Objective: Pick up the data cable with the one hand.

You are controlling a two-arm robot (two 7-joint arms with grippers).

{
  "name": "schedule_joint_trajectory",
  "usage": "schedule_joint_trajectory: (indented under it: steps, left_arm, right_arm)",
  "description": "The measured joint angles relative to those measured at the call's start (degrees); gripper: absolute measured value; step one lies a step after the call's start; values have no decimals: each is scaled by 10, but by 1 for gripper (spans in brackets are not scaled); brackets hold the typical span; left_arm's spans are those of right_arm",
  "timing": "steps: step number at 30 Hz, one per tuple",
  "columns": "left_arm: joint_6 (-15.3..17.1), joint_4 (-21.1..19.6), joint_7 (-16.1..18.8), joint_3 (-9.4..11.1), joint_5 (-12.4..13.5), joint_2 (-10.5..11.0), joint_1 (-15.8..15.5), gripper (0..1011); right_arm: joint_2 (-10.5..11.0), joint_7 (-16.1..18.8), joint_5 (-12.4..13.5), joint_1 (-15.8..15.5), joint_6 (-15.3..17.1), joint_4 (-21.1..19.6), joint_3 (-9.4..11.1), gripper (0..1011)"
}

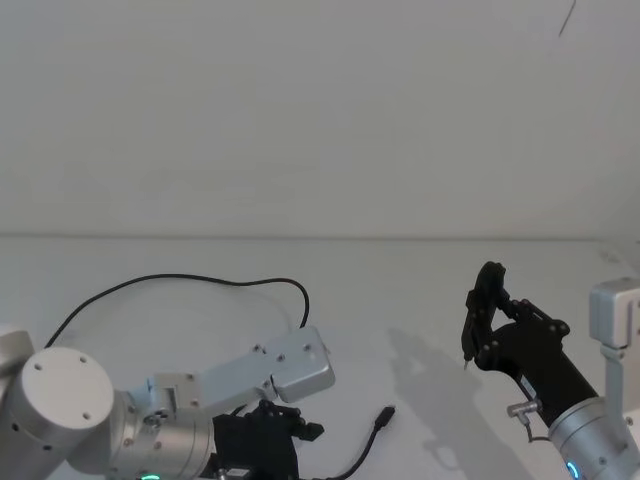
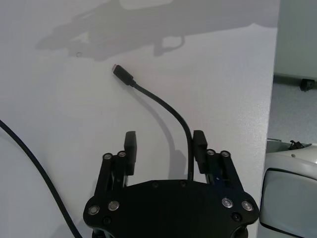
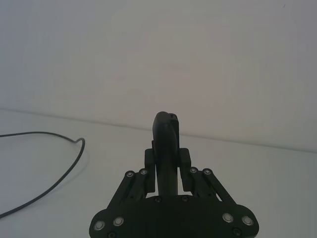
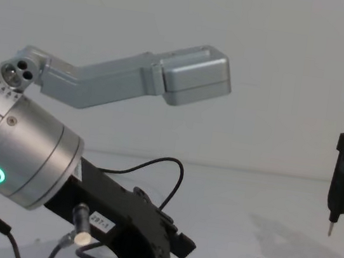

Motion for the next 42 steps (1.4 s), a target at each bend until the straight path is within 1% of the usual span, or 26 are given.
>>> schedule_joint_trajectory:
  steps: [1,2,3,5,6,7,8,11,12,14,16,18,21,28,32,40,41,42]
  left_arm:
    - [0,0,0,0,0,0,0,673]
    - [0,1,0,0,1,-1,0,612]
    - [0,1,0,0,1,-1,0,612]
    - [0,1,1,1,1,-1,0,553]
    - [0,2,1,1,1,-2,0,490]
    - [0,2,1,1,2,-2,0,472]
    - [0,2,1,1,2,-2,0,411]
    - [1,3,1,2,2,-3,0,351]
    - [1,3,1,2,2,-3,-1,290]
    - [1,3,1,2,2,-3,-1,255]
    - [1,3,2,2,3,-3,-1,176]
    - [1,3,2,2,3,-4,-1,146]
    - [1,4,2,2,3,-4,-1,43]
    - [-1,4,2,2,4,-4,0,43]
    - [-11,4,4,1,7,-4,1,43]
    - [-61,3,7,-7,18,-5,3,43]
    - [-73,3,8,-8,20,-5,3,43]
    - [-79,3,8,-9,22,-5,3,43]
  right_arm:
    - [0,0,0,0,0,0,0,283]
    - [0,0,0,0,0,0,0,283]
    - [0,0,0,0,0,0,0,283]
    - [0,0,0,0,0,0,0,283]
    - [0,0,0,0,0,0,0,283]
    - [0,0,0,0,0,0,0,283]
    - [0,0,0,0,0,0,0,283]
    - [0,0,0,0,0,0,0,283]
    - [0,0,0,0,0,0,0,283]
    - [0,0,0,0,0,0,0,283]
    - [0,0,0,0,0,0,0,283]
    - [0,0,0,0,0,0,0,283]
    - [0,0,0,0,0,0,0,283]
    - [0,0,0,0,0,0,0,283]
    - [0,0,0,0,0,0,1,283]
    - [1,7,8,-1,2,-11,12,283]
    - [1,9,11,-1,3,-14,15,283]
    - [1,10,13,-1,4,-15,16,283]
